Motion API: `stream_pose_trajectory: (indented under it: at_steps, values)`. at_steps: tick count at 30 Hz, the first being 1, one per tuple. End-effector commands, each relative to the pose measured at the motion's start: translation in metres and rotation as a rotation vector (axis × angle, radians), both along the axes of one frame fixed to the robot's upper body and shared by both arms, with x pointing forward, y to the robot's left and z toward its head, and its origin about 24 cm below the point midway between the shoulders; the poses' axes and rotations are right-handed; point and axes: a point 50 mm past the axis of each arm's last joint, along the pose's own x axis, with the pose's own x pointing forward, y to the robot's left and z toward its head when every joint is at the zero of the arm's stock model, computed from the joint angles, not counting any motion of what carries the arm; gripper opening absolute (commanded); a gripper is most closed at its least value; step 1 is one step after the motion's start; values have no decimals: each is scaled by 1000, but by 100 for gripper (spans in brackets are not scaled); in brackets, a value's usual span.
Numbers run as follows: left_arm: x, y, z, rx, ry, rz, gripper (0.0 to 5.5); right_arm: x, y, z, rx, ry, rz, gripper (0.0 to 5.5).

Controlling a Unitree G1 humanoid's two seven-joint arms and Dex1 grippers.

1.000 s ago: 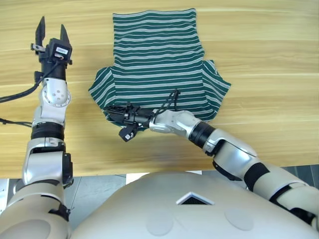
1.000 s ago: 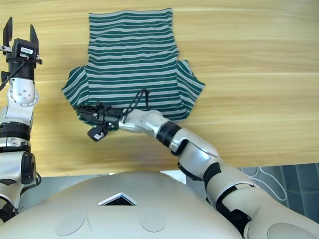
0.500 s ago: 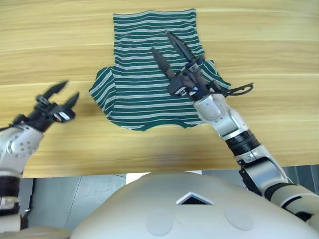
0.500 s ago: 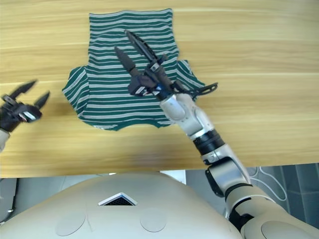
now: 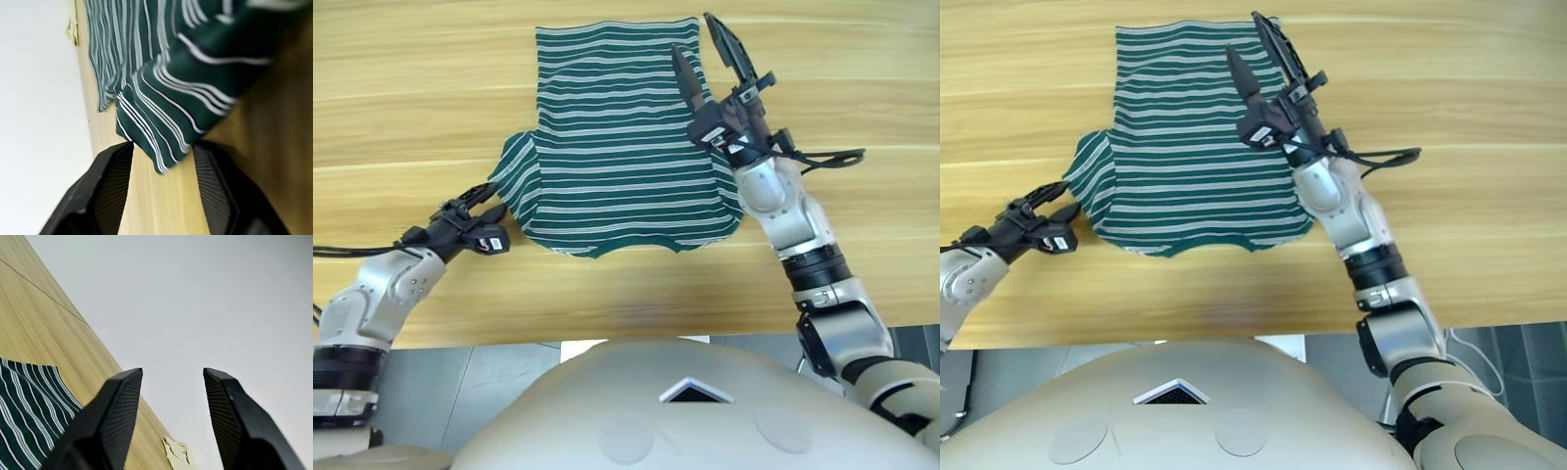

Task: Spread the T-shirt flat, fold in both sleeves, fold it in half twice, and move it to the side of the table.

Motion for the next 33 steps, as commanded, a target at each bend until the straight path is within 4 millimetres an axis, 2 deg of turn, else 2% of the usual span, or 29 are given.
stream_pose_trajectory:
  at_steps: [1, 5, 14, 27, 33]
  values:
    - [-7, -3, -18, -3, 90, -9, 223, 1, -6, -5, -16, 9, -32, 230]
    - [-14, -1, -16, -12, 123, -7, 223, 1, -7, -6, -16, 12, -40, 230]
    - [2, 17, -20, 78, 67, 91, 223, 2, -4, -16, -16, 37, -39, 230]
    - [9, 7, -25, 70, 57, 42, 223, 3, -5, -19, -13, 42, -45, 230]
    - [11, 9, -28, 85, 72, 53, 126, 3, -7, -19, -8, 45, -53, 236]
